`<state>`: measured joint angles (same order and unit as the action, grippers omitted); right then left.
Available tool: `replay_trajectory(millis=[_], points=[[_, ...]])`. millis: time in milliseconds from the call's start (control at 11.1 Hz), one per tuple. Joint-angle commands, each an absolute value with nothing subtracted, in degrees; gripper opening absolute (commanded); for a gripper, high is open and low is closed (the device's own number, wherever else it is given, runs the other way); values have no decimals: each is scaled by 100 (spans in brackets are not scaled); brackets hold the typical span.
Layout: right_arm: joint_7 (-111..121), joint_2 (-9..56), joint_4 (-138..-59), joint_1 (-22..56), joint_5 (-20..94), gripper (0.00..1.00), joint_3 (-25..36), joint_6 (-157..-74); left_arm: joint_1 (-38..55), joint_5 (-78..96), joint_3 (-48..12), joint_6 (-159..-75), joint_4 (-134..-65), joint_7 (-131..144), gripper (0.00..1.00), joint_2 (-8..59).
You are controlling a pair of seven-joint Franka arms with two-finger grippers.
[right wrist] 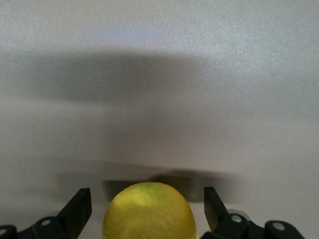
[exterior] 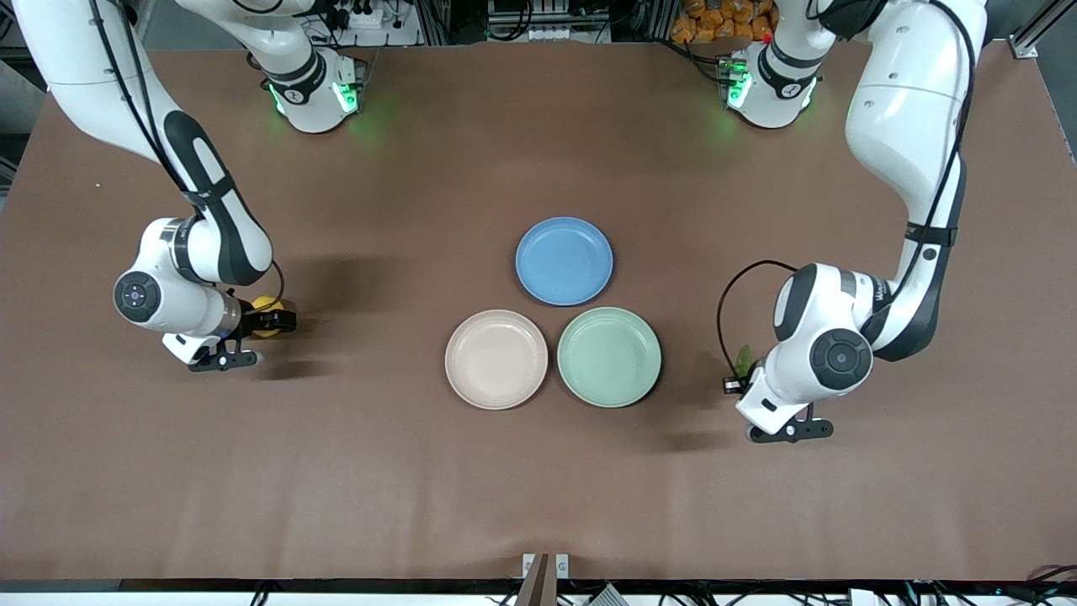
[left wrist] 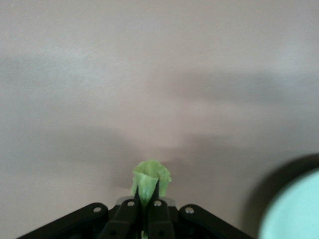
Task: Place lemon and lettuce in plates
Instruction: 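Carry the lettuce onto the green plate while the right gripper grasps the lemon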
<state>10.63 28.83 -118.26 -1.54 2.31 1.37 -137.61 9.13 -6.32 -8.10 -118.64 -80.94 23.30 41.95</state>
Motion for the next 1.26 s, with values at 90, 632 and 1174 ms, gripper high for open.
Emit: replay_trajectory(millis=[90, 632, 1174], points=[[1116, 2549, -12129, -167, 325, 100, 97, -13676, 1002, -501, -1378, -11698, -7885, 3187, 0, 4052], [1116, 2399, -12111, -132, 325, 0, 88, -13324, 1748, -492, -1652, -12269, -7532, 4613, 0, 4227], [1107, 2452, -11770, -115, 1087, 0, 88, -13193, 1890, -527, -1617, -12691, -7567, 4589, 100, 4658]])
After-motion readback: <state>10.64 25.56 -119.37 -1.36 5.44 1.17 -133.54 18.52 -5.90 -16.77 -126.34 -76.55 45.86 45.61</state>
